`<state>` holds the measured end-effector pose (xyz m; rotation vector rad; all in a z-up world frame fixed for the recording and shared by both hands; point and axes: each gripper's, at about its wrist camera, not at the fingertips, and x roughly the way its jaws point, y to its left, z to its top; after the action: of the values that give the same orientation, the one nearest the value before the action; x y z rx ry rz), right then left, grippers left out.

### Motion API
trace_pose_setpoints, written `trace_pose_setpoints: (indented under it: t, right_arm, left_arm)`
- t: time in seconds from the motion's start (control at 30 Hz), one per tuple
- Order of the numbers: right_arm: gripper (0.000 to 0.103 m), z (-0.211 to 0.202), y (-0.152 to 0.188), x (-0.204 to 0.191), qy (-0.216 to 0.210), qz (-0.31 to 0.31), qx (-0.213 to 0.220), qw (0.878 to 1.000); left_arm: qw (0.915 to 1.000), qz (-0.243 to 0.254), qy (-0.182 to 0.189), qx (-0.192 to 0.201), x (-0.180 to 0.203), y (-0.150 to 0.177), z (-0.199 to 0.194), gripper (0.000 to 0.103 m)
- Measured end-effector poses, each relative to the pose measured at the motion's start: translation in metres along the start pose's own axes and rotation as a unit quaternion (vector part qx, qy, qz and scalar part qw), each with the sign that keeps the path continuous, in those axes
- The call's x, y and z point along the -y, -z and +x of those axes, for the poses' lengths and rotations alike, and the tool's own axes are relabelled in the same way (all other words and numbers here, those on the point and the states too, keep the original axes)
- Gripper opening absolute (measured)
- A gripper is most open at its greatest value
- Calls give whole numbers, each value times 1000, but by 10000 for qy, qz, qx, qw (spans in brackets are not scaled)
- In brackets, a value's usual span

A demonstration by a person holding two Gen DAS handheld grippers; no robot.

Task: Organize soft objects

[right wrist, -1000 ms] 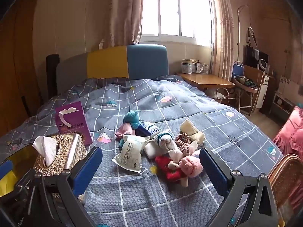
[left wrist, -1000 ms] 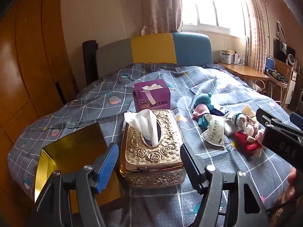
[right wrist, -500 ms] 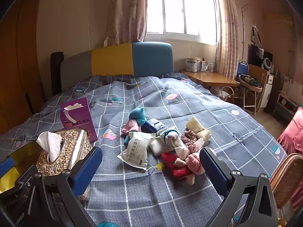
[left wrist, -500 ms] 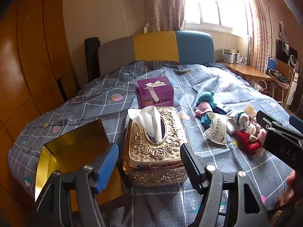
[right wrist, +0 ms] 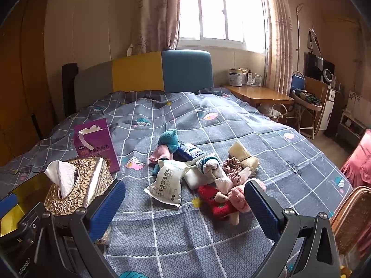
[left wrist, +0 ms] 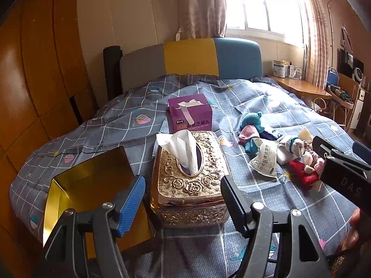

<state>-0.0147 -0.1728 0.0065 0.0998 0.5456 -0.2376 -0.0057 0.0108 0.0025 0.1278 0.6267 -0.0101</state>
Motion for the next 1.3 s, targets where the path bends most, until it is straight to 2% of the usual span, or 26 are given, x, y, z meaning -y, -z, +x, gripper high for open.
trace_pose_setpoints:
  t: [0.83,1.3]
  right_arm:
    - [103,0,-2,2,19,32,-5,10000]
    - [103,11,-6,30,137,341,-79,9993]
  left_arm:
    - [10000,65,55,10,3,-1,-5,69]
    - [9996,200,185,-45,13,-1,-3,69]
